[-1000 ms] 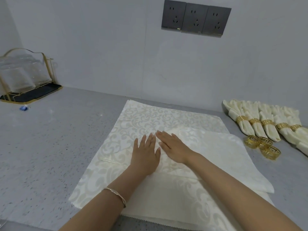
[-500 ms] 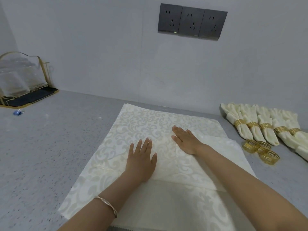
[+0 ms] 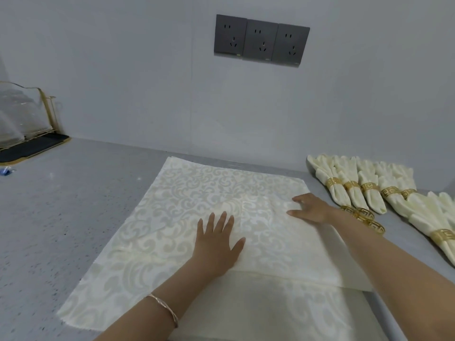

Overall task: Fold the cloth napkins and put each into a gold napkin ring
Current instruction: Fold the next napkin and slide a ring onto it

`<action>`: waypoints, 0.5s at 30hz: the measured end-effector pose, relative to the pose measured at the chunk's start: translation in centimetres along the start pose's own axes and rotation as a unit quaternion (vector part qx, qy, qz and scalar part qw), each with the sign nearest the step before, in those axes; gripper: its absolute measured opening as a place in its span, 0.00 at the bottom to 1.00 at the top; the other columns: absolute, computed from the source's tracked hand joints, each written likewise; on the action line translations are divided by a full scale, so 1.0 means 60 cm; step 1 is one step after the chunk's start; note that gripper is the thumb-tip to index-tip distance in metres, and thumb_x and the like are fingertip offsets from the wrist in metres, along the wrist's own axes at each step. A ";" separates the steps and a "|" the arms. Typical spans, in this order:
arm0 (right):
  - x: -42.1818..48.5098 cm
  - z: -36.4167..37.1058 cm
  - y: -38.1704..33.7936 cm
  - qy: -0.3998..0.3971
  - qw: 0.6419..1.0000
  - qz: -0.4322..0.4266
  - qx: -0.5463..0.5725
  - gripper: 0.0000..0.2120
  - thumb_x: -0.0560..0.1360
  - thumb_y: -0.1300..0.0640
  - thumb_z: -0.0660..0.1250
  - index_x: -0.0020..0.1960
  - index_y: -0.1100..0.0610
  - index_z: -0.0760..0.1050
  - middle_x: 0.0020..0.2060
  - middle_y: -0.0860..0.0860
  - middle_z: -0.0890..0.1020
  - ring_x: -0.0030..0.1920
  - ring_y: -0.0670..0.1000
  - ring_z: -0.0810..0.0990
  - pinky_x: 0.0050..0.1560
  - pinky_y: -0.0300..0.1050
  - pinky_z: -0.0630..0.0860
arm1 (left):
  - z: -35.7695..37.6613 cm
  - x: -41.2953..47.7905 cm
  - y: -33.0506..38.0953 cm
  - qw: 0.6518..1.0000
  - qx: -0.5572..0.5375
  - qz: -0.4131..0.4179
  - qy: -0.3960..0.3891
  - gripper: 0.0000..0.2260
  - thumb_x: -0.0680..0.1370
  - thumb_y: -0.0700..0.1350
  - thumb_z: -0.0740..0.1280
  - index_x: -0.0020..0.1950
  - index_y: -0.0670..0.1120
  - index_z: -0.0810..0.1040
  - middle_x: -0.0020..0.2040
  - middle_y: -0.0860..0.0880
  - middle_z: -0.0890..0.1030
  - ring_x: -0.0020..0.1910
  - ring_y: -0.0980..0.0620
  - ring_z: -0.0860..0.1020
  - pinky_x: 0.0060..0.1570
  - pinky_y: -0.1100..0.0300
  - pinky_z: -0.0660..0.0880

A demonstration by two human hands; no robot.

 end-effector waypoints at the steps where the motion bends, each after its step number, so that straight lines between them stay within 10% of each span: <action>1: 0.000 -0.006 -0.002 0.015 1.000 0.002 0.000 0.36 0.70 0.32 0.64 0.71 0.49 0.64 0.70 0.52 0.65 0.69 0.54 0.66 0.69 0.50 0.63 | 0.000 -0.002 0.002 1.000 -0.002 -0.004 0.005 0.30 0.81 0.63 0.44 0.79 0.51 0.42 0.79 0.52 0.41 0.77 0.48 0.37 0.74 0.46 0.34; 10: -0.001 -0.024 0.024 0.023 0.994 0.077 -0.072 0.47 0.66 0.25 0.61 0.74 0.54 0.59 0.72 0.55 0.63 0.73 0.58 0.57 0.73 0.53 0.55 | 0.000 -0.004 0.003 1.000 0.002 -0.014 0.019 0.32 0.79 0.66 0.45 0.79 0.52 0.42 0.79 0.53 0.41 0.77 0.48 0.37 0.74 0.46 0.36; 15: -0.050 -0.079 0.035 0.129 0.985 0.055 -0.099 0.11 0.73 0.49 0.65 0.54 0.49 0.72 0.57 0.52 0.77 0.64 0.55 0.71 0.69 0.50 0.57 | 0.001 -0.002 0.004 1.000 -0.002 -0.009 0.016 0.31 0.79 0.65 0.45 0.78 0.54 0.42 0.79 0.53 0.41 0.77 0.48 0.37 0.74 0.46 0.36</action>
Point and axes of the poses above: each hand's wrist, its own x-axis towards the middle knuckle, its own z-axis out of the palm, y = z × x, the point moved 9 cm from there along x, towards the middle knuckle
